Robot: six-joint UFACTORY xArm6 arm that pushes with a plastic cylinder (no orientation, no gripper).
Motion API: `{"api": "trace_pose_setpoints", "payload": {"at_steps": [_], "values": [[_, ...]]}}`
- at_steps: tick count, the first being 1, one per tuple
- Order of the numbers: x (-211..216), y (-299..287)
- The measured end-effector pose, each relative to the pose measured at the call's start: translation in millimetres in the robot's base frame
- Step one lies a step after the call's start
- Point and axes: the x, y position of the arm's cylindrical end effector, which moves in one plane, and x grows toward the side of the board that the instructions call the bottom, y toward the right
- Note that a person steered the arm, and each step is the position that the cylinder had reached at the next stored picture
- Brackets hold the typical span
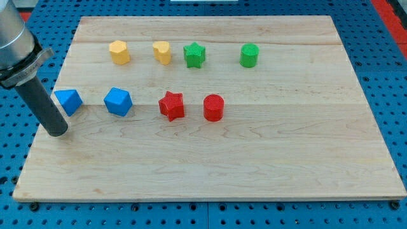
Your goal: Nudge the yellow heart up a bit
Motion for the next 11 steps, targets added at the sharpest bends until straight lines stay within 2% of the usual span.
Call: {"api": "trace_pose_setpoints", "payload": {"at_steps": [3,4,6,8,9,10,11], "values": [[-0.1,14.7],[-15.0,14.7],[-3.4,13.4],[43.9,135.5],[47.1,197.3],[46.7,276.9],[12.0,357.5]]}}
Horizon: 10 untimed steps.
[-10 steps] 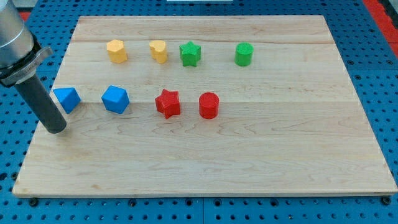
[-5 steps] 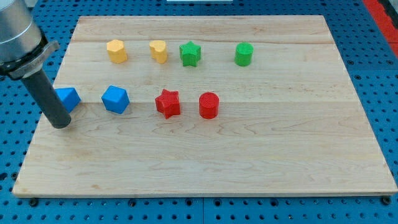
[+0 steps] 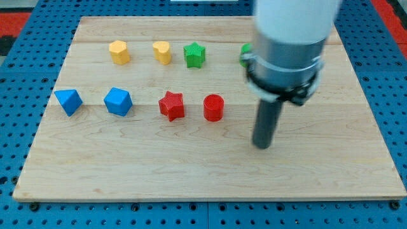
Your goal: Nudge the yellow heart up a bit
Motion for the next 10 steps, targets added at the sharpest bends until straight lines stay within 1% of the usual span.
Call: {"api": "trace_pose_setpoints", "payload": {"at_steps": [1,2,3,4,5,6,10], "values": [[-36.7,6.0],[-57.3,-5.1],[-124.9,-17.6],[-111.0,-101.2],[-131.1,-173.2],[-170.7,-186.9],[-191.6,-188.7]]}}
